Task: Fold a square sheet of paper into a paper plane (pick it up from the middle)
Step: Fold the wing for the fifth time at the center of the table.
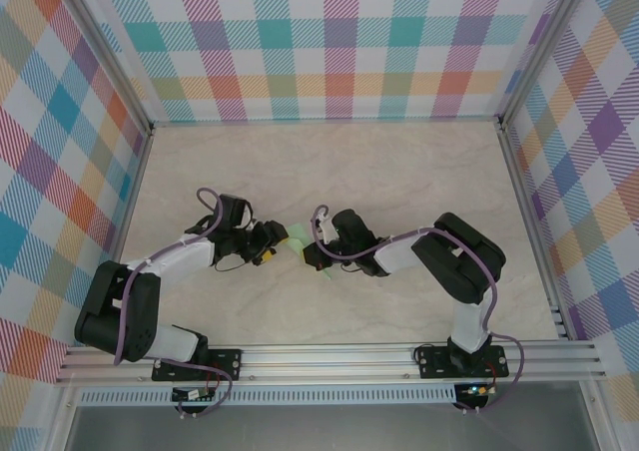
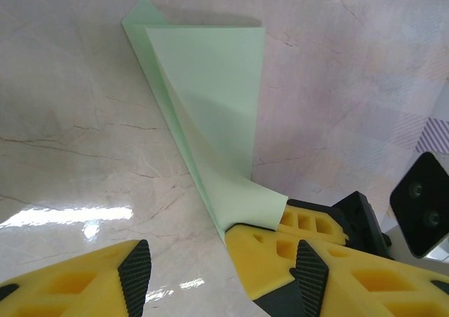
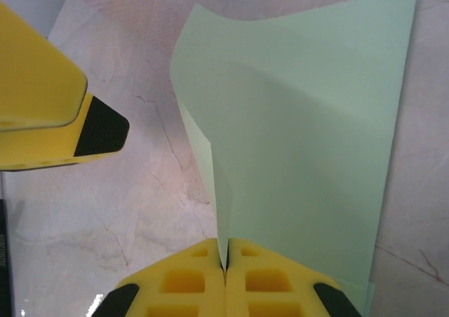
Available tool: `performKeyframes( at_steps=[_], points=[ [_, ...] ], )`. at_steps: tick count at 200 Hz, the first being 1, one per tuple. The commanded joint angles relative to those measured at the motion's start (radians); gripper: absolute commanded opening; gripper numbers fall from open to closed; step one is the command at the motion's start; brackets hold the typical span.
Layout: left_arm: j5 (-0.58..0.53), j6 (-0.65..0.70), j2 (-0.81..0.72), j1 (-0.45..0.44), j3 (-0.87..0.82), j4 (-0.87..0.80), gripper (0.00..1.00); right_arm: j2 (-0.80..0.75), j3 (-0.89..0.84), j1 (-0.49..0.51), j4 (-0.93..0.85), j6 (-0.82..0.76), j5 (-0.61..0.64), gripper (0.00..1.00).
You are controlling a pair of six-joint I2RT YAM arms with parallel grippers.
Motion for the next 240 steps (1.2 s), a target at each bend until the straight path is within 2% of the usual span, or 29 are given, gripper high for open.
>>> performKeyframes(
  at_steps=[1,73,109,240],
  points=[
    [0.021,0.011,-0.017,0.005,-0.019,0.058,0.59,0.019,0.029,-0.018,0.039,0.086,-0.076,0.0],
    [0.033,0.014,0.018,-0.016,-0.036,0.132,0.57,0.062,0.049,-0.067,0.058,0.251,-0.171,0.0],
    [0.044,0.011,0.054,-0.032,-0.037,0.184,0.52,0.085,0.052,-0.09,0.077,0.33,-0.212,0.0],
    [0.063,0.031,0.16,-0.068,-0.004,0.278,0.35,0.113,0.034,-0.115,0.113,0.424,-0.24,0.0]
  ],
)
